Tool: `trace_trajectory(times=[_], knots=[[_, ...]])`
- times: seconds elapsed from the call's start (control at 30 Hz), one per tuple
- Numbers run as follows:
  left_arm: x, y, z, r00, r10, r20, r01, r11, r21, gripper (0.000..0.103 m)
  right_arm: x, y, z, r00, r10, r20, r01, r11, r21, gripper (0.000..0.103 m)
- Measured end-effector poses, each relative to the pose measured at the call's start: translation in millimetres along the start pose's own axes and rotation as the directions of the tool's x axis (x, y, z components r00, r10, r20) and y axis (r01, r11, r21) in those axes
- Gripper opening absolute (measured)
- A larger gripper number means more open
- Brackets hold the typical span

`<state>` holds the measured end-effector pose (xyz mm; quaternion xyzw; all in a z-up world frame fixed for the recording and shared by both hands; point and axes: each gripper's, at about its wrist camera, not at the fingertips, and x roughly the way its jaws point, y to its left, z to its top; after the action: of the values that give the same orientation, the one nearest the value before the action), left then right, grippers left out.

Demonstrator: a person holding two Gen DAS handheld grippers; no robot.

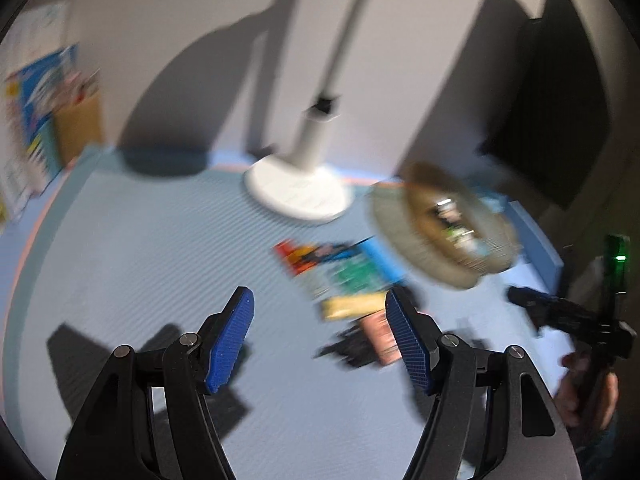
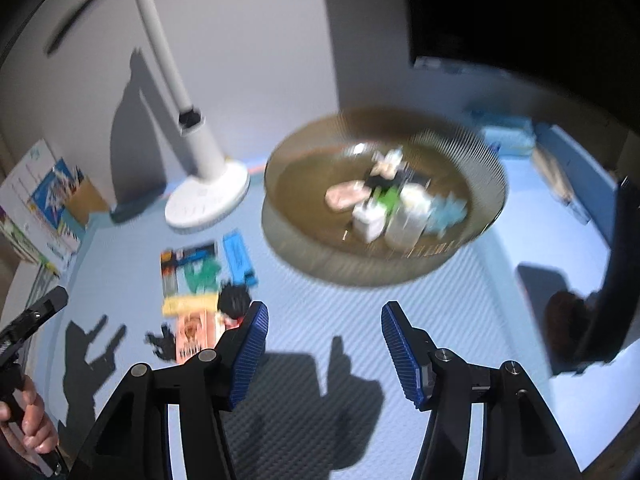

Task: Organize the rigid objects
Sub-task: 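Move both tools back toward the remaining items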

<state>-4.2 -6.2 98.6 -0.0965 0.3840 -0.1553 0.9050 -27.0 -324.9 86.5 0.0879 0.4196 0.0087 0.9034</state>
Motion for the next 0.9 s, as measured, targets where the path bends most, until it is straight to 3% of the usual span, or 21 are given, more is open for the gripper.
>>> trace_trajectory(times=[0.2,0.33,0.4,0.53,0.73,0.9], knots=[[43,38,-42,0.989,0.102,-0.106,-0.106,0.994,-0.026,0.067,42,8,-29,0.999,0.034,-0.020,-0.035,0.999,-0.029,0.057],[50,35,-59,0.985,0.146,-0.090,-0.145,0.989,0.016,0.068,60,11,-42,0.998,0.062,-0.016,-0.062,0.997,-0.050,0.058],[50,32,-61,0.986,0.140,-0.089,-0.137,0.990,0.035,0.084,67,13,-45,0.999,0.039,-0.032,-0.041,0.997,-0.062,0.058],[54,25,-60,0.982,0.162,-0.094,-0.156,0.985,0.071,0.084,68,20,-44,1.000,0.022,-0.017,-0.024,0.994,-0.104,0.060],[52,30,-59,0.986,0.136,-0.094,-0.131,0.990,0.053,0.084,69,37,-52,1.000,0.010,-0.026,-0.015,0.979,-0.202,0.068],[53,27,-59,0.985,0.143,-0.099,-0.136,0.988,0.073,0.086,71,45,-54,1.000,-0.008,-0.028,0.001,0.970,-0.243,0.069]])
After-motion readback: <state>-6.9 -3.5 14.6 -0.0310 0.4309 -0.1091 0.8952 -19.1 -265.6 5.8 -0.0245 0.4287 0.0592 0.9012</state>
